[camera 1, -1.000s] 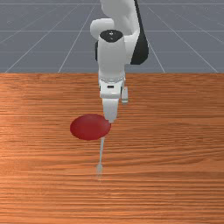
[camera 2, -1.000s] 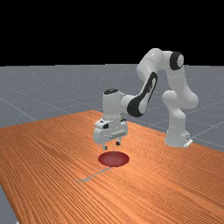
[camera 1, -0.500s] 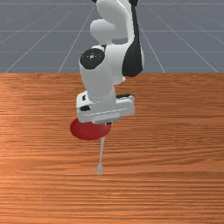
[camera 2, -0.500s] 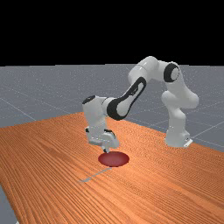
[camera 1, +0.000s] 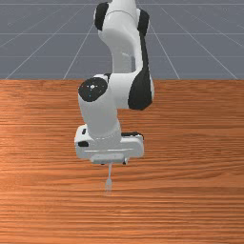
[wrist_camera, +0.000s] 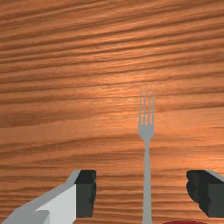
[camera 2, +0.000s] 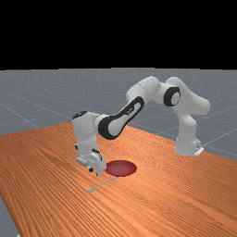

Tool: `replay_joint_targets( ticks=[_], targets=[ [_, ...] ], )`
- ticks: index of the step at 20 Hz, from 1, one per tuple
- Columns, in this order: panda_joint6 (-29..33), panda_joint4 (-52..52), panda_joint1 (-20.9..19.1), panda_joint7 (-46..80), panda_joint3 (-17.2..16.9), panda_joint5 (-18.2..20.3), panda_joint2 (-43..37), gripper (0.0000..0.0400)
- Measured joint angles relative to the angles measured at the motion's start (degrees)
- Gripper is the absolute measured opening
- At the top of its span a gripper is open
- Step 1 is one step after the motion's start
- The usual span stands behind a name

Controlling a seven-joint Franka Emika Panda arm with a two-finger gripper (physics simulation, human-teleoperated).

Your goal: Put the fork on the plate

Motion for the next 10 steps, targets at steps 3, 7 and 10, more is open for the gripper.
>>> replay_joint_targets(
  ticks=[3, 7, 10],
  targets=[
    [-0.87, 11.75, -1.35, 1.34, 0.18, -0.30, 9.55, 0.0170],
    [-1.84, 23.91, -1.69, 3.85, -1.25, -2.58, 20.10, 0.0044],
    [-3.09, 28.82, -2.20, 4.82, -1.66, -4.31, 22.65, 0.0292]
  ],
)
